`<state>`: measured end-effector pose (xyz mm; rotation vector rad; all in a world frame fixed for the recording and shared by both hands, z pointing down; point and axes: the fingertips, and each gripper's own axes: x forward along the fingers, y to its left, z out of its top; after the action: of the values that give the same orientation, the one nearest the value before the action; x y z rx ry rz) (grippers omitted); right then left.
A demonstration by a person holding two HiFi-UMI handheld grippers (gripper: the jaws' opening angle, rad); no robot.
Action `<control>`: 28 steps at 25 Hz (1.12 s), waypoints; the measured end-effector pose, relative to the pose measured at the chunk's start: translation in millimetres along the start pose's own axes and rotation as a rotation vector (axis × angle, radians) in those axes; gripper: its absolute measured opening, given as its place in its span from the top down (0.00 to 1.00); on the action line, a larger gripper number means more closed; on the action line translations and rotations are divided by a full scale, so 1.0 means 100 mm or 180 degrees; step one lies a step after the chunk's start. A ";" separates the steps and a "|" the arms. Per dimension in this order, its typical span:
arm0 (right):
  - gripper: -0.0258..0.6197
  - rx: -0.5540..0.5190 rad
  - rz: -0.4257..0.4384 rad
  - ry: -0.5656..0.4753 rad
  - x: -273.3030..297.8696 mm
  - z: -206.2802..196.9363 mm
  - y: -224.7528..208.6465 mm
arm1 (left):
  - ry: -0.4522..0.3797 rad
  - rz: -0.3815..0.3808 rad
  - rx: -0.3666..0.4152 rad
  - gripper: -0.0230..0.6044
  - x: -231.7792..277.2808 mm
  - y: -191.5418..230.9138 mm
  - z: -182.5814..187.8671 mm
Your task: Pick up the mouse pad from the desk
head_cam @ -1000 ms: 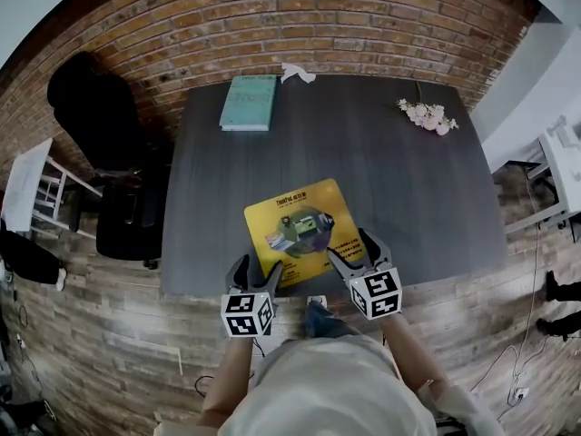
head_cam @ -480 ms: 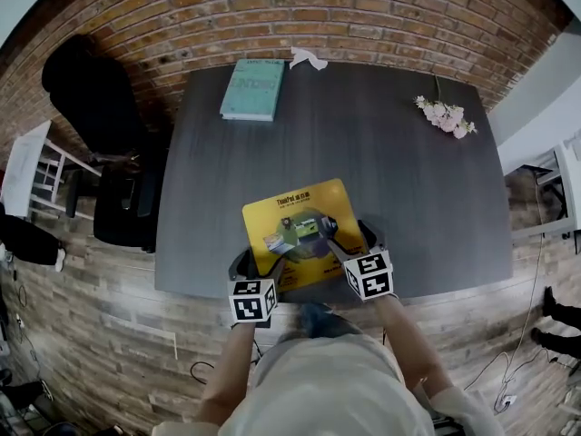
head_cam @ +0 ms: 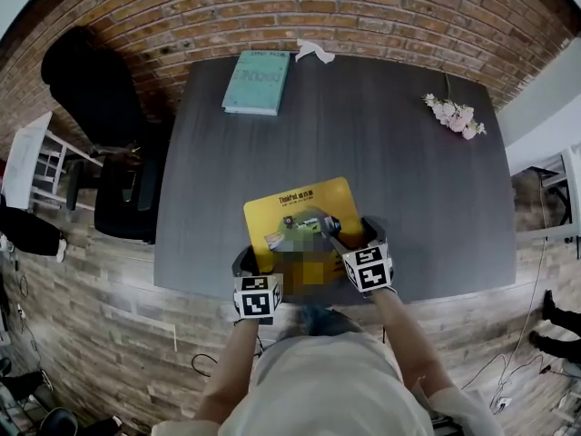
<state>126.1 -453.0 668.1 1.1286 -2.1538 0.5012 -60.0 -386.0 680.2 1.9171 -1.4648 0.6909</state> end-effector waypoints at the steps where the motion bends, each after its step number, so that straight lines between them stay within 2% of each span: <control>1: 0.41 -0.0002 0.0003 0.0004 0.01 0.00 0.00 | -0.0007 0.0022 0.0008 0.36 0.01 0.00 0.00; 7: 0.42 -0.0040 0.0007 -0.0006 0.01 0.00 0.03 | -0.0058 0.0167 0.0100 0.37 0.02 -0.02 -0.03; 12: 0.44 -0.0046 0.0003 0.0016 0.00 -0.01 0.04 | -0.0039 0.0198 0.0082 0.39 0.03 -0.02 -0.02; 15: 0.51 -0.0090 0.0048 0.0020 0.00 0.00 0.09 | -0.0028 0.0200 0.0097 0.40 0.03 -0.03 -0.01; 18: 0.60 -0.0126 0.0084 0.0028 0.00 0.00 0.16 | -0.0018 0.0176 0.0124 0.49 0.04 -0.09 -0.02; 22: 0.67 -0.0157 0.0117 0.0017 0.02 0.01 0.23 | -0.0030 0.0153 0.0076 0.56 0.03 -0.10 0.00; 28: 0.78 -0.0162 0.0128 0.0045 -0.01 0.03 0.29 | 0.0025 -0.0067 0.0000 0.73 0.03 -0.19 0.00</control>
<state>101.1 -438.3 664.4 1.0529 -2.1686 0.4685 -40.8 -384.5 679.4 1.9249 -1.4379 0.6882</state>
